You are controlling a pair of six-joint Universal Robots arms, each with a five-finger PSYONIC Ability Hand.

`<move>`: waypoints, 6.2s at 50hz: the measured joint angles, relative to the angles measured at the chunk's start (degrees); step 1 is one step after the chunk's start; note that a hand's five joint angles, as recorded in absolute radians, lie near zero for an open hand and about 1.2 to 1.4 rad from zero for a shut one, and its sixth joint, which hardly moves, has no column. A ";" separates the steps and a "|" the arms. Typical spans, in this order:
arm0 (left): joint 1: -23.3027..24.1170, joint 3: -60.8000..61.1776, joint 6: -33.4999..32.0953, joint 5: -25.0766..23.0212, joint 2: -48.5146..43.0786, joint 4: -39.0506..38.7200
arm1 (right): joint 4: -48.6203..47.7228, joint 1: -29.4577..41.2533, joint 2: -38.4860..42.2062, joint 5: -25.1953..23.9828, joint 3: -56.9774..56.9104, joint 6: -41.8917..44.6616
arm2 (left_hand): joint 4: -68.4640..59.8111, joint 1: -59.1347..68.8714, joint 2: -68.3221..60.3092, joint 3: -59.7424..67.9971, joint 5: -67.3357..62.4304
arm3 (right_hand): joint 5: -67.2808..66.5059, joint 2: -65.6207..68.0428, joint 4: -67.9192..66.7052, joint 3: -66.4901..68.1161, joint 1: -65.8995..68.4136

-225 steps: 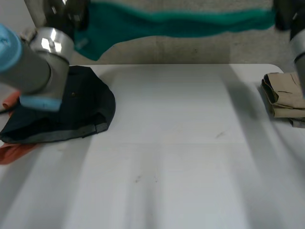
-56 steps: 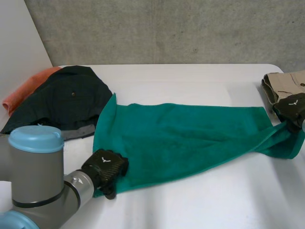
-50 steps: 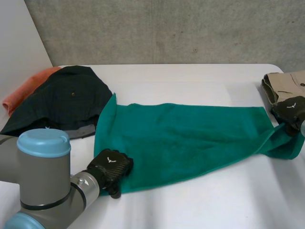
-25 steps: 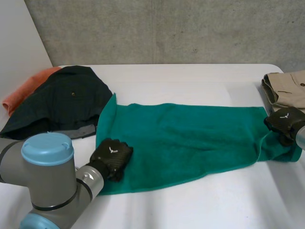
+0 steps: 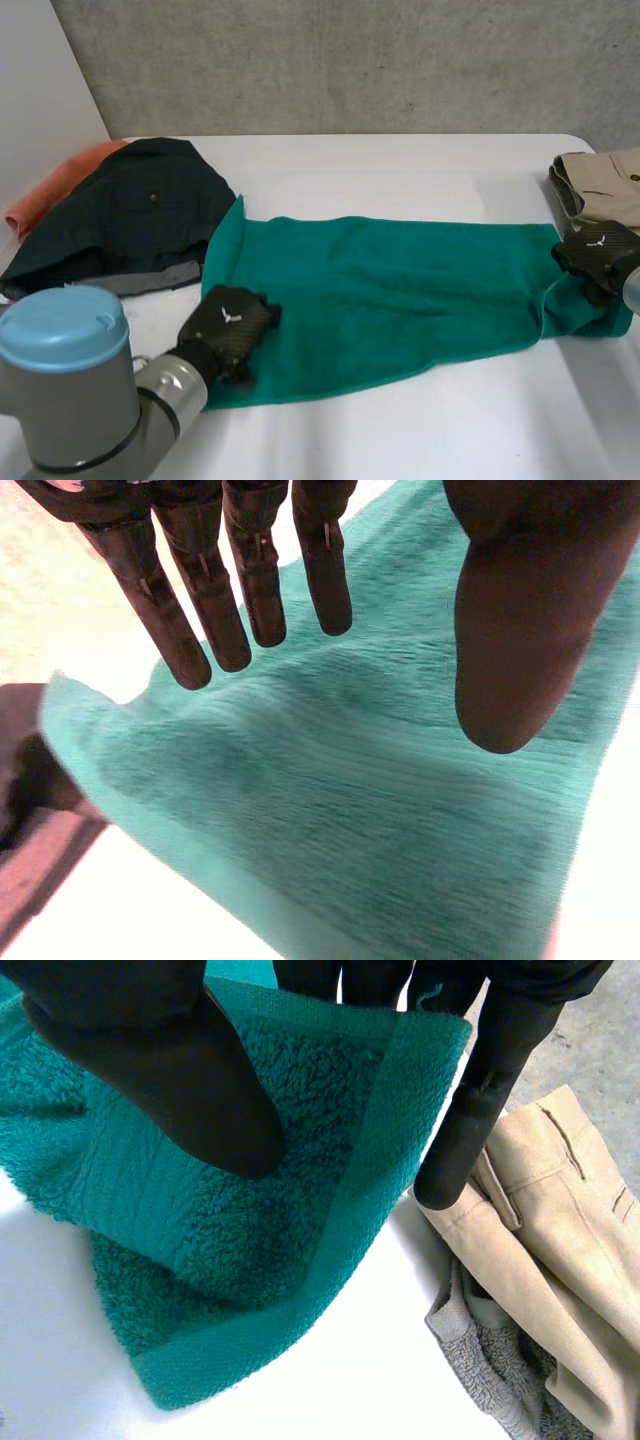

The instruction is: Fold the laundry.

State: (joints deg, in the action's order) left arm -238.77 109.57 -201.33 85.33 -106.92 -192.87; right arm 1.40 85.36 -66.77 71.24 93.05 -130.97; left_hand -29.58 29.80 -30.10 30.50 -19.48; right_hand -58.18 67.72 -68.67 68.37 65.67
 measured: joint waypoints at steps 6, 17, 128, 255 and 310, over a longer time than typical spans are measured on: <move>0.40 2.33 -0.14 -2.10 -0.57 0.22 | -0.11 0.05 -0.05 -0.07 0.84 0.09 | 0.14 0.00 0.11 0.00 0.14 | -0.01 0.00 0.00 0.00 0.00; 0.07 2.44 -0.21 -2.15 -4.44 -2.91 | -0.41 0.08 0.06 -0.74 1.72 0.10 | 0.00 0.08 0.08 0.00 -0.06 | 0.00 0.00 0.00 0.00 0.00; -8.60 -46.59 -8.75 4.90 -14.00 -20.66 | -26.76 12.28 0.18 11.88 -26.97 -15.79 | -39.25 35.94 -38.54 37.88 -37.26 | -0.18 0.09 -0.03 0.03 0.00; -0.62 -9.44 -3.24 10.19 3.25 -4.47 | -7.89 -14.41 -2.41 -17.41 7.20 -3.45 | 17.93 -18.69 18.19 -18.20 16.61 | 45.97 -43.37 45.23 -43.91 -41.08; -1.80 -8.43 -0.87 10.80 9.60 -3.93 | -23.34 30.62 -5.30 -16.73 7.74 -1.25 | 17.93 -18.69 18.19 -18.20 16.62 | 0.93 -0.07 0.00 0.04 -1.23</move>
State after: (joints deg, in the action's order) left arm -240.57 101.14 -202.21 96.13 -97.32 -196.79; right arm -21.94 115.98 -72.07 54.50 100.79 -132.22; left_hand -11.65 11.11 -11.92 12.30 -2.87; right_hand -57.25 67.65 -68.67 68.41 64.45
